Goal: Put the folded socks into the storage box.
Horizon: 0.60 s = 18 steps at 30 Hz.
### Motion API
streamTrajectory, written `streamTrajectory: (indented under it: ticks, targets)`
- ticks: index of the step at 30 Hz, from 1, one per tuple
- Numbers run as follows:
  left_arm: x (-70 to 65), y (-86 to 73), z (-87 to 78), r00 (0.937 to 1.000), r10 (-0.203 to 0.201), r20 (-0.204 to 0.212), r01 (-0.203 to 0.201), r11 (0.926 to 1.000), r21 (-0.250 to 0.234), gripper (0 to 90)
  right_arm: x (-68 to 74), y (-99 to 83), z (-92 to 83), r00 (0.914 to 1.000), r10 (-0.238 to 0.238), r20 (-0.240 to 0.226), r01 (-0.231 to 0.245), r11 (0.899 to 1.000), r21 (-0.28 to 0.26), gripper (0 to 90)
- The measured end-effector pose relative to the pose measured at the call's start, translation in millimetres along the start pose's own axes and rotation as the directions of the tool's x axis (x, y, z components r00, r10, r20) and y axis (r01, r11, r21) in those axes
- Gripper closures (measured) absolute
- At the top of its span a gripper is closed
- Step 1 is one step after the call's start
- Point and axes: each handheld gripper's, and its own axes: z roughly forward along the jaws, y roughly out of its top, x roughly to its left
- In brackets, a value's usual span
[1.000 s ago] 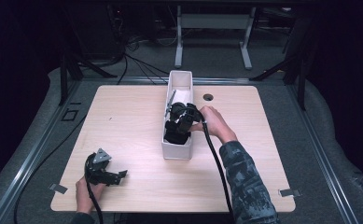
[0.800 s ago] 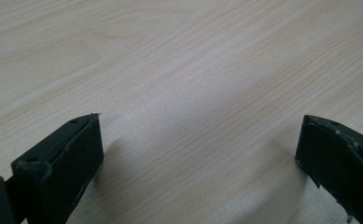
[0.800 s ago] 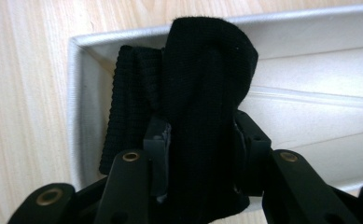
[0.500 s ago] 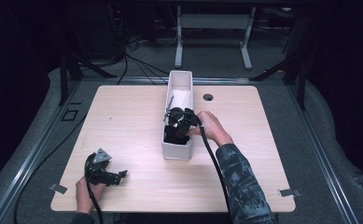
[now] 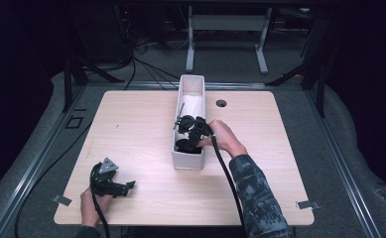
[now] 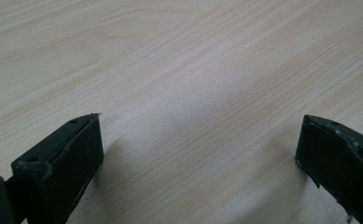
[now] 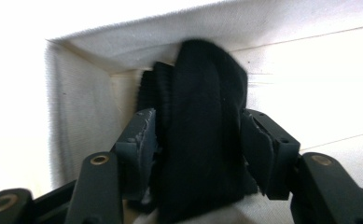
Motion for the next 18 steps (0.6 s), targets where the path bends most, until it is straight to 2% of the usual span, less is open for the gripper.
streamTrajectory:
  ticks: [2, 6, 10, 15, 18]
  targets:
    - [0.0, 0.0, 0.0, 1.0000, 0.000, 0.000, 0.000, 1.0000, 0.000, 0.5, -0.4, -0.5, -3.8, 1.0000, 0.007, -0.006, -0.007, 1.000, -0.006, 48.4]
    - [0.0, 0.0, 0.0, 1.0000, 0.000, 0.000, 0.000, 1.0000, 0.000, 0.5, 0.5, -2.1, -10.0, 0.9998, 0.006, -0.017, -0.006, 1.000, -0.026, 61.5]
    - [0.0, 0.0, 0.0, 1.0000, 0.000, 0.000, 0.000, 1.0000, 0.000, 0.5, 3.2, -3.4, -14.7, 0.9994, -0.003, -0.034, 0.001, 0.999, -0.042, 70.6]
    - [0.0, 0.0, 0.0, 1.0000, 0.000, 0.000, 0.000, 1.0000, 0.000, 0.5, 6.6, -4.2, -21.5, 0.9996, -0.009, -0.028, 0.007, 0.998, -0.070, 71.8]
    - [-0.1, 0.0, 0.0, 1.0000, 0.000, 0.000, 0.000, 1.0000, 0.000, 0.5, 7.8, -5.6, -27.1, 0.9998, 0.008, -0.017, -0.009, 0.996, -0.091, 68.4]
